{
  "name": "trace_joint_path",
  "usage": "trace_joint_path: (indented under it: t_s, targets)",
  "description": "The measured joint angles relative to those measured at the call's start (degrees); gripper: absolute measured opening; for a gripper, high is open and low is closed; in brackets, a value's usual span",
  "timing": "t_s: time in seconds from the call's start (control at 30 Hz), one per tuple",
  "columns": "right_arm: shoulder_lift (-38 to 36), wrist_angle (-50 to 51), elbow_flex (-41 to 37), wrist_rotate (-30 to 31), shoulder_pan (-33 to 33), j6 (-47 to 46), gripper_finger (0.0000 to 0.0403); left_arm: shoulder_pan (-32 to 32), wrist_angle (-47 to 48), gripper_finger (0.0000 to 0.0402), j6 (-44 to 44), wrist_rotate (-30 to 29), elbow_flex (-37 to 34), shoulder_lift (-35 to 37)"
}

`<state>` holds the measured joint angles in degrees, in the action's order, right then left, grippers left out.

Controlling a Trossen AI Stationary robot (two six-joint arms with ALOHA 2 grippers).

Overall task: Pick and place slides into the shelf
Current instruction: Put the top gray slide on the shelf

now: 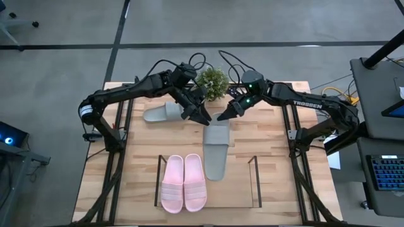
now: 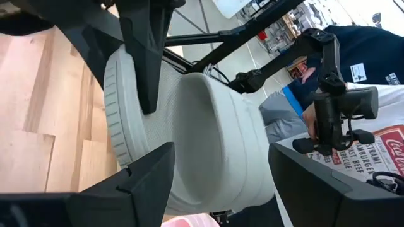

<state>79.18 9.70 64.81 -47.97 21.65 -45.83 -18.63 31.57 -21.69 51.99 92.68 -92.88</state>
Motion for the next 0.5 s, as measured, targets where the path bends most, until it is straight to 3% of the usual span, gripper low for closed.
trace_joint_path:
  t_s: [0.5]
  targets:
    - [5.96, 0.48, 5.29, -0.03, 0.04, 2.44, 0.0031, 2.48, 1.34, 0.0242, -0.02, 3.66, -0.38, 0.02]
